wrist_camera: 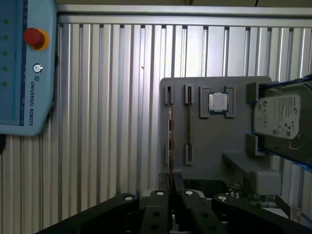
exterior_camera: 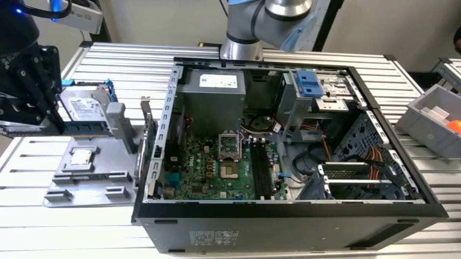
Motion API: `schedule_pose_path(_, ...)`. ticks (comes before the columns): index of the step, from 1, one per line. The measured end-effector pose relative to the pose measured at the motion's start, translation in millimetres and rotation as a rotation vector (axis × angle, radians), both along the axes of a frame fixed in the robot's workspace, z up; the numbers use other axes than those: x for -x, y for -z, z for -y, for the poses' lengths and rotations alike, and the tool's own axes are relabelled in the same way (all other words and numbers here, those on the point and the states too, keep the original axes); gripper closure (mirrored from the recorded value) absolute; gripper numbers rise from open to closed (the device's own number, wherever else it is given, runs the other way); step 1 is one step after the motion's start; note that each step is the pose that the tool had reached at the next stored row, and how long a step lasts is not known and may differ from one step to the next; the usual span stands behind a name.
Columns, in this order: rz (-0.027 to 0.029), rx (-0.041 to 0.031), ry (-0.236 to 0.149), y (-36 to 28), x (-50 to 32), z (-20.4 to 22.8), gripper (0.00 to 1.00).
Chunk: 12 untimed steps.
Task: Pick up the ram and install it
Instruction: 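Pick up the ram and move it above insertion slot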
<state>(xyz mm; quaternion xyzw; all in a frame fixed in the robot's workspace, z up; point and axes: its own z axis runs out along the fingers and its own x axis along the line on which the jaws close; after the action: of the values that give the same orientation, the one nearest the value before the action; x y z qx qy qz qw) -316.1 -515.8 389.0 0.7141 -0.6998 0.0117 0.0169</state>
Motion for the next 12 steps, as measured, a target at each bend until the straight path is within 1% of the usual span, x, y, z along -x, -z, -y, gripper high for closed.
schedule_pose_path(12,0.0,0.0,0.0,0.0,-19.7,0.0,1.0)
